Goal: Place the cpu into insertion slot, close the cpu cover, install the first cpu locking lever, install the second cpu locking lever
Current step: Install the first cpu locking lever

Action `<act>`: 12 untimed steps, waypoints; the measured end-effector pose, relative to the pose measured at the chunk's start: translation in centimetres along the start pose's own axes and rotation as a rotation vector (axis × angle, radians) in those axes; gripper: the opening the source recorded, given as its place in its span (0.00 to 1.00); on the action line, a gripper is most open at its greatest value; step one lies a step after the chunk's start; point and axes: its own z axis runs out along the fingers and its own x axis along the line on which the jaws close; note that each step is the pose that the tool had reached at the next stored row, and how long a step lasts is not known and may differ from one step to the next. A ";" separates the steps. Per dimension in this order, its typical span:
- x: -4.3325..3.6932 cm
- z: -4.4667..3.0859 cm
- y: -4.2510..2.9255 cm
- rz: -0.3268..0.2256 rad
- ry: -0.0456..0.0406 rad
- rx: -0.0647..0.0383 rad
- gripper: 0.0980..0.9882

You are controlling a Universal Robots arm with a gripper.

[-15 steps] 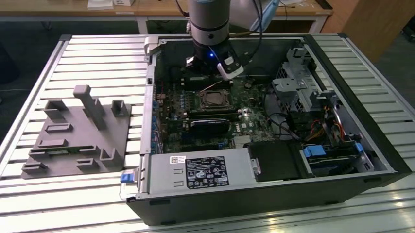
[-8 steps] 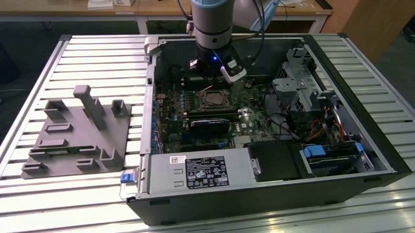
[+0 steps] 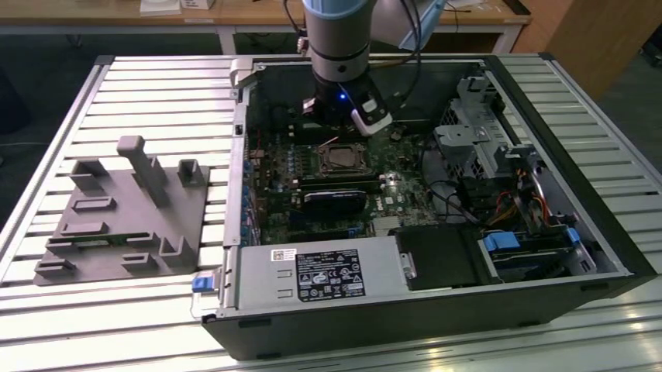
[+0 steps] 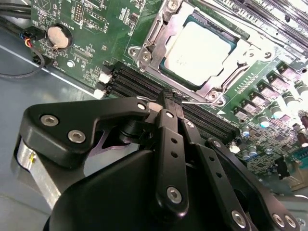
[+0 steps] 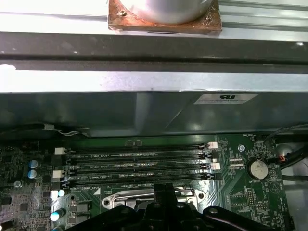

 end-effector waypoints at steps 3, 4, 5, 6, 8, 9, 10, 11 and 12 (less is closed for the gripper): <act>0.02 0.11 0.06 0.004 -0.0009 0.001 0.01; 0.03 0.16 0.11 0.005 -0.0013 0.000 0.01; 0.03 0.20 0.19 0.005 -0.0015 0.001 0.01; 0.04 0.25 0.26 0.006 -0.0018 0.001 0.01; 0.06 0.33 0.42 0.008 -0.0022 0.001 0.01; 0.07 0.38 0.50 0.008 -0.0024 0.002 0.01; 0.07 0.42 0.56 0.009 -0.0026 0.002 0.01; 0.08 0.45 0.60 0.010 -0.0029 0.002 0.01; 0.09 0.48 0.63 0.011 -0.0034 0.002 0.01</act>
